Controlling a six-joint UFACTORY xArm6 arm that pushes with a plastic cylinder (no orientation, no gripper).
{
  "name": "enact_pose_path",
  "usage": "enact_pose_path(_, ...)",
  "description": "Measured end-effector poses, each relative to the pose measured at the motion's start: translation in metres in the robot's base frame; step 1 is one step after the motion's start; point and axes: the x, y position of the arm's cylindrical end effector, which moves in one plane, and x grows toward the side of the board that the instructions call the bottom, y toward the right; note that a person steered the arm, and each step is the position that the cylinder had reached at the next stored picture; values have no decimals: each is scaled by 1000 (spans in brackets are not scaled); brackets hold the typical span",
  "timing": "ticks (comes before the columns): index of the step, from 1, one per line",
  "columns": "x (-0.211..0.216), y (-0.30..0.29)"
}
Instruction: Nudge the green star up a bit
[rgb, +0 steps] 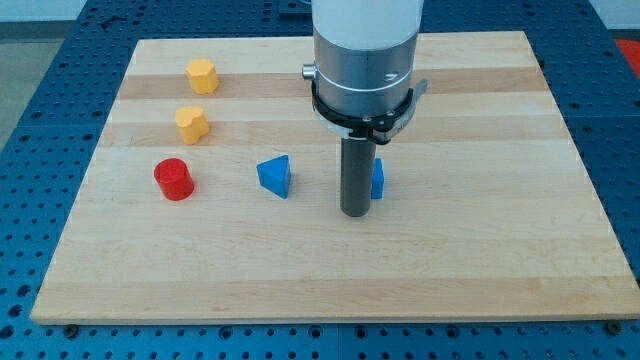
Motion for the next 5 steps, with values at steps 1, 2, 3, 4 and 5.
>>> enact_pose_path(1, 5, 15)
enact_pose_path(2, 7, 60)
enact_pose_path(3, -9, 75)
enact_pose_path(4, -56, 155)
enact_pose_path(5, -113, 169)
